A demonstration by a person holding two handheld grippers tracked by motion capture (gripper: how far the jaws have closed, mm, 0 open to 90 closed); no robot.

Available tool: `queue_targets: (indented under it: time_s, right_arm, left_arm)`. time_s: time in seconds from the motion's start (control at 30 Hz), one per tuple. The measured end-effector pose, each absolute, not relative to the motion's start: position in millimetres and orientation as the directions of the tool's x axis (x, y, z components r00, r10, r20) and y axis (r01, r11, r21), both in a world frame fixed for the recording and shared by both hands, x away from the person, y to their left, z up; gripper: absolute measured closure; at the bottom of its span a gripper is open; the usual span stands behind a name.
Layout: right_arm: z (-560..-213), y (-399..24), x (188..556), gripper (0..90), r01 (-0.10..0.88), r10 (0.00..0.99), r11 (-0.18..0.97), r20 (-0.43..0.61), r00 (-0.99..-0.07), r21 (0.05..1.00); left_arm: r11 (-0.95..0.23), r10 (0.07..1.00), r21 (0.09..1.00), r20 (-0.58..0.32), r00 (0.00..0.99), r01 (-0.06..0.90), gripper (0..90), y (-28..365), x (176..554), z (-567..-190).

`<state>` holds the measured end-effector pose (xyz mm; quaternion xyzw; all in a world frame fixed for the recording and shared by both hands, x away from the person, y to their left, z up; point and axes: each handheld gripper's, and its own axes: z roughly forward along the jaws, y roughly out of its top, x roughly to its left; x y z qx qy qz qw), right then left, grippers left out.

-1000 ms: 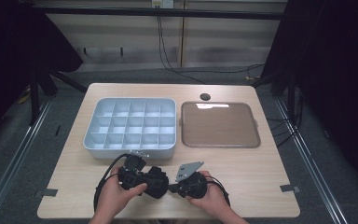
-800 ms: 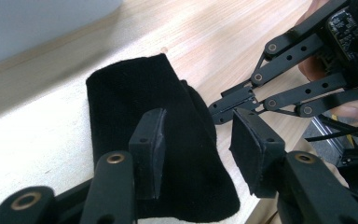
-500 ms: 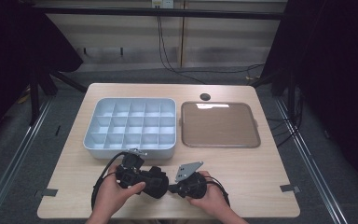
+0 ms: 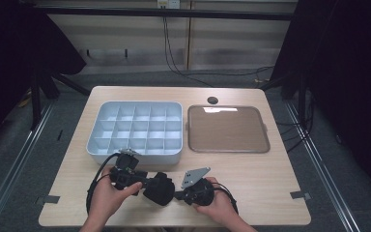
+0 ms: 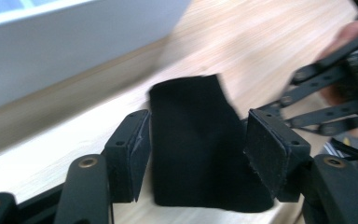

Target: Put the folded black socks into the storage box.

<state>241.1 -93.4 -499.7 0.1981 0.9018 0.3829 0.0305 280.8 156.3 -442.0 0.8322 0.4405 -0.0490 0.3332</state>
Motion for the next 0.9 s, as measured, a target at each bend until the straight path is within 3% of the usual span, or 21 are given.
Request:
queue_targets:
  time_s: [0.57,0.9]
  right_arm:
    - [-499.9,-90.3,239.5,90.0,0.317,0.378,0.632,0.075,-0.923,0.707]
    - [-500.1,-88.4,238.7,90.0,0.303,0.372,0.636,0.062,-0.926,0.709]
  left_arm:
    - [-0.414,0.71,0.44,-0.392,0.585,0.797,36.3,148.5,284.4,-472.2]
    - [-0.437,0.728,0.444,-0.336,0.597,0.783,35.5,136.3,278.8,-474.7]
